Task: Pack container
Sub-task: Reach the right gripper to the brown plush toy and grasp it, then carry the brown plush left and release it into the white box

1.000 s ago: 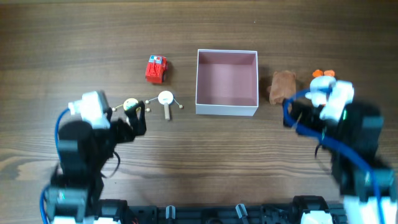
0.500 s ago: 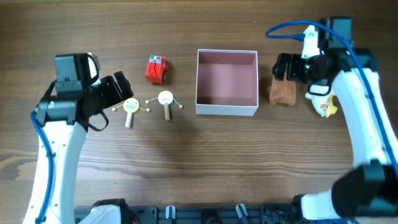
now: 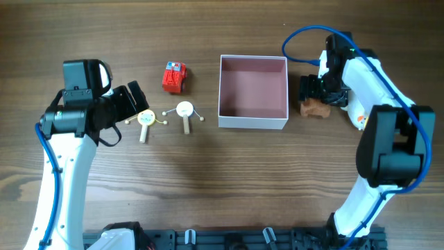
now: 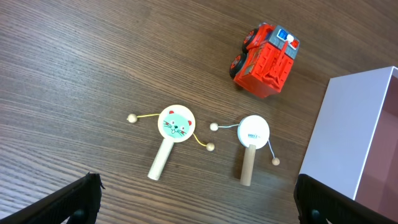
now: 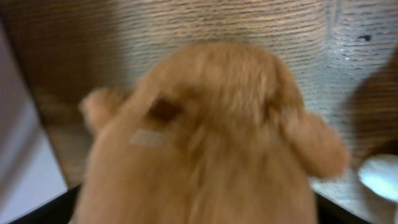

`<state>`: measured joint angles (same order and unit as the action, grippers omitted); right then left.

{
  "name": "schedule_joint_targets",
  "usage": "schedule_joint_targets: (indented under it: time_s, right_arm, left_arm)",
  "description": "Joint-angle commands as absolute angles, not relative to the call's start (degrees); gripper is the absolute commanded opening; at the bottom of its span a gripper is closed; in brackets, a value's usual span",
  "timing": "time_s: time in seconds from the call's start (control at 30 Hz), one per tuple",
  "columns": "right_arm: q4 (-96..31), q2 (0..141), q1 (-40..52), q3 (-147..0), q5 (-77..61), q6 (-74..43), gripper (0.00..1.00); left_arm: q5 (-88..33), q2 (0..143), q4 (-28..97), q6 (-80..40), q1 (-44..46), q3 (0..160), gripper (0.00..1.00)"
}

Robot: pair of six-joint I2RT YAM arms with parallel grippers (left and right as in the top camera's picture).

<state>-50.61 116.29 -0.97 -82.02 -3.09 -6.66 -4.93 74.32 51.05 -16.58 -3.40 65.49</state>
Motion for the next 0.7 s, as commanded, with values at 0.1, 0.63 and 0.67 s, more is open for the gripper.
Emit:
schedule_joint_targets:
  time_s: [0.1,0.63,0.67]
  right_arm:
    - [-47.7,115.8,-1.2,-82.9,-1.2,-7.9,0.25]
    - [-45.7,91.1,21.9,-83.0,-5.5,-25.7,0.14]
    - [-43.9,92.8,23.1,-82.5,-4.6,-27.3,0.14]
  left_arm:
    - [-4.4,74.6,51.1,-15.4,-3.8,66.5,1.0]
    - [-4.4,74.6,51.1,-15.4,-3.8,66.5,1.0]
    - [-4.4,74.6,51.1,-15.4,-3.8,66.5,1.0]
